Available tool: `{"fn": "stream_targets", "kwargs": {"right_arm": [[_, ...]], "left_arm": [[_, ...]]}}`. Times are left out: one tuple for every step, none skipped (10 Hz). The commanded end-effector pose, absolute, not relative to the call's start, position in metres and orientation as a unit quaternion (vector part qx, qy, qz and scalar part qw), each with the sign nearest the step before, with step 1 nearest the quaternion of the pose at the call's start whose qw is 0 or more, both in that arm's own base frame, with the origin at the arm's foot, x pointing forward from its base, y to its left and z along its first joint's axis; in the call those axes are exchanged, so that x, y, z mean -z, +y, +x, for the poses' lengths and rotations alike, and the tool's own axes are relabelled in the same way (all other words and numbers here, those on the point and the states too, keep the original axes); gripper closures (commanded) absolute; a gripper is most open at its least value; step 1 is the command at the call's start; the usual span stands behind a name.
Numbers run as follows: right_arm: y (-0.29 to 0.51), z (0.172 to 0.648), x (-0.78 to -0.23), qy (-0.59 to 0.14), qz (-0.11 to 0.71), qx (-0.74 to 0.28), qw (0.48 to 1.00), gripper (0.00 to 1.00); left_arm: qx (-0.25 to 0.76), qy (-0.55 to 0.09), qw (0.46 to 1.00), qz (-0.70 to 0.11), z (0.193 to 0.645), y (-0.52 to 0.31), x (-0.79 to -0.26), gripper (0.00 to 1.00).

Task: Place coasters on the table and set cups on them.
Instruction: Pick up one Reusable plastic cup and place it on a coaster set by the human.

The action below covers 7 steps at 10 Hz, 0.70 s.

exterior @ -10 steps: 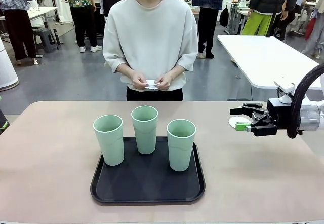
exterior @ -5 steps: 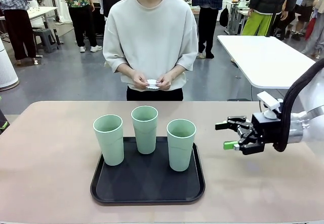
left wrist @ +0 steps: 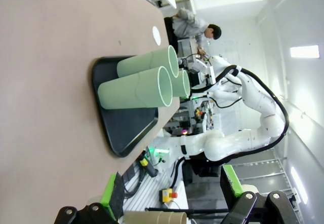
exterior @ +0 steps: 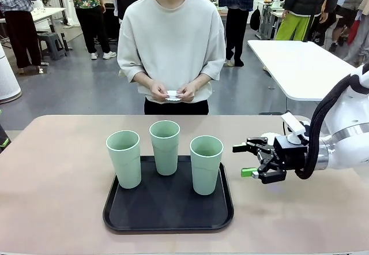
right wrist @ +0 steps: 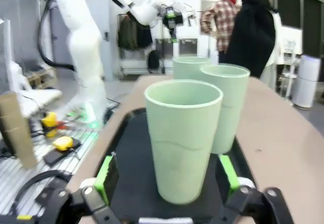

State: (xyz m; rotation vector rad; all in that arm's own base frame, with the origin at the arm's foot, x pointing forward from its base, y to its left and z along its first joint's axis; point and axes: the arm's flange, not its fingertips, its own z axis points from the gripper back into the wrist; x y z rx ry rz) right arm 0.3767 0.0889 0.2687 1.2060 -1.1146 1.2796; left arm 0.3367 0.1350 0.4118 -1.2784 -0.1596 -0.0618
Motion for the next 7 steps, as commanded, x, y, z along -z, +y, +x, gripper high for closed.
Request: {"fn": "stream_targets", "kwargs": {"right_arm": [[0.103,0.375,-0.257,-0.498,0.457,-0.532,0.51,0.0],[0.107,0.375,-0.255,-0.494,0.451,-0.534,0.517,0.0],[0.112,0.373,-0.254,-0.485,0.456,-0.537,0.518,0.0],[0.116,0.371,-0.253,-0.477,0.464,-0.537,0.518,0.0],[0.116,0.372,-0.253,-0.475,0.468,-0.539,0.515,0.0],[0.116,0.372,-0.253,-0.464,0.476,-0.534,0.522,0.0],[0.117,0.371,-0.252,-0.441,0.473,-0.523,0.555,0.0]], "left_arm": [[0.03,-0.081,0.793,-0.603,0.336,0.135,-0.413,0.0],[0.03,-0.081,0.793,-0.603,0.336,0.135,-0.413,0.0],[0.03,-0.081,0.793,-0.603,0.336,0.135,-0.413,0.0],[0.03,-0.081,0.793,-0.603,0.336,0.135,-0.413,0.0],[0.03,-0.081,0.793,-0.603,0.336,0.135,-0.413,0.0],[0.03,-0.081,0.793,-0.603,0.336,0.135,-0.413,0.0],[0.03,-0.081,0.793,-0.603,0.336,0.135,-0.413,0.0]]}}
